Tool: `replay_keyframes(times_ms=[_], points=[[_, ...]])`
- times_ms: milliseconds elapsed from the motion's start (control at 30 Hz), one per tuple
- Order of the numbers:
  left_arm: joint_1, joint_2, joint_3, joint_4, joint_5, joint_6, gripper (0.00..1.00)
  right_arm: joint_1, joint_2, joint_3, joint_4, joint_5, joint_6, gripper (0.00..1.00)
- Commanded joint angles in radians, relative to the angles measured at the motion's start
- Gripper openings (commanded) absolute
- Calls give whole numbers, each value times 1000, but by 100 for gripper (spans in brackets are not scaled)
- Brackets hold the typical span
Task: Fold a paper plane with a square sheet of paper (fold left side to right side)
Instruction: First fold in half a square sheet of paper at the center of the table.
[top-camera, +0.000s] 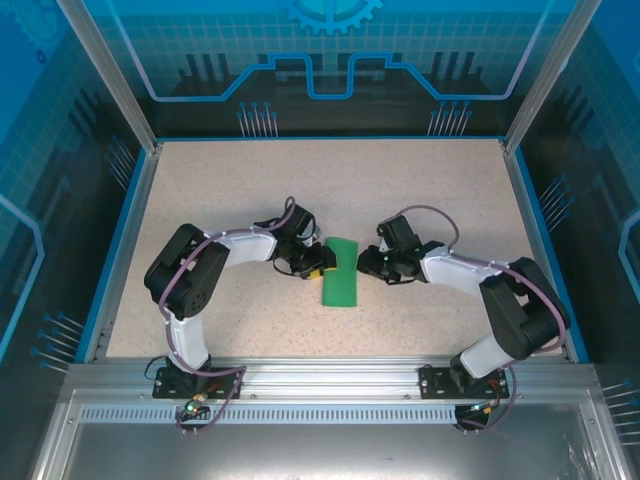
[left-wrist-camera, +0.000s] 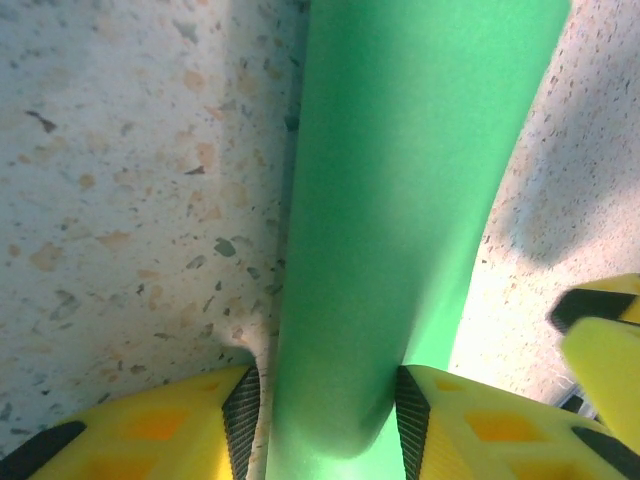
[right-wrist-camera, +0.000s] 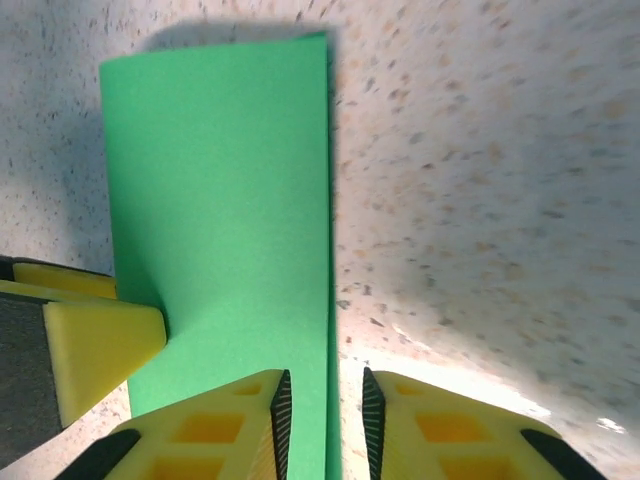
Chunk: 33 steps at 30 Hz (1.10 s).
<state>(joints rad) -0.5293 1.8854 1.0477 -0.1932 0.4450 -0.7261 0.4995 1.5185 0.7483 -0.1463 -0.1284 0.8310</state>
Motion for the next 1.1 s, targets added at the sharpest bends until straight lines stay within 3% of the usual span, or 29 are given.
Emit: replay_keyframes(times_ms=[0, 233, 1067], points=[[-21, 53, 13, -56, -44, 28, 44, 7, -64, 21, -101, 116, -38, 28], [-27, 74, 34, -102, -77, 34, 44, -9, -128, -7, -126, 159, -33, 28], [-44, 124, 46, -156, -134, -23, 45, -13, -143, -20, -109, 124, -26, 28]])
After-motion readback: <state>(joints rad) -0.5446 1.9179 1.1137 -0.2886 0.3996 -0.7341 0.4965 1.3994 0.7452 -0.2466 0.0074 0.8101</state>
